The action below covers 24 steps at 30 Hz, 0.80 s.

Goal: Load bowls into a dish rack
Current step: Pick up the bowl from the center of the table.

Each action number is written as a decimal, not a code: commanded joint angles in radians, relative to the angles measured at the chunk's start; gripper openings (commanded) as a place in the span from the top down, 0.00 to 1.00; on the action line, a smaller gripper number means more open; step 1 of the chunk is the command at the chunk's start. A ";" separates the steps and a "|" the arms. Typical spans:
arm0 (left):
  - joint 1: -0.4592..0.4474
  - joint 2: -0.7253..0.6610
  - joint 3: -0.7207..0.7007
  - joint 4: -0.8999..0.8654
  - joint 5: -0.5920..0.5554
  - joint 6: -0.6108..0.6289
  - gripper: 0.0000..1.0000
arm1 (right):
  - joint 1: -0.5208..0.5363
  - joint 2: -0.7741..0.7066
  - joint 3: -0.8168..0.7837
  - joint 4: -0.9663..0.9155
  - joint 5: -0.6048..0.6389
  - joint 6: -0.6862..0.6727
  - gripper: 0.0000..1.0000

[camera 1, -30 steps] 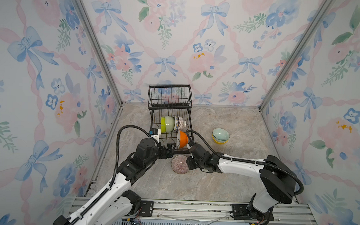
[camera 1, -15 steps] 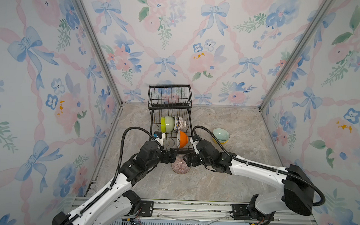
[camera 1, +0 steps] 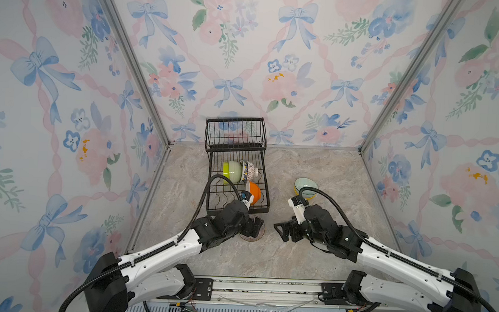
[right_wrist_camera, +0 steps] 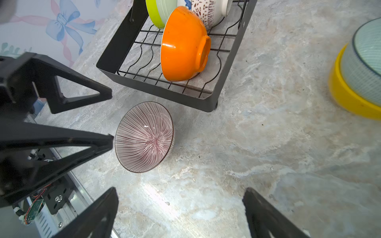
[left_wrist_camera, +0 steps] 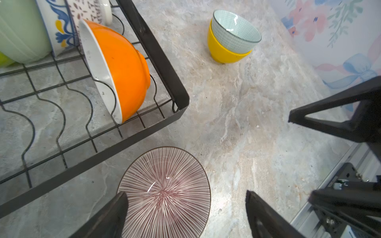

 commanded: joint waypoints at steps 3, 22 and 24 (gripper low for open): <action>-0.068 0.093 0.071 -0.019 -0.068 -0.008 0.16 | -0.015 -0.045 -0.064 -0.005 -0.042 0.009 0.04; -0.156 0.353 0.134 -0.033 -0.130 -0.043 0.50 | -0.019 -0.141 -0.199 0.056 -0.017 0.091 0.04; -0.159 0.373 0.141 -0.040 -0.137 -0.044 0.52 | -0.020 -0.139 -0.200 0.059 -0.015 0.095 0.04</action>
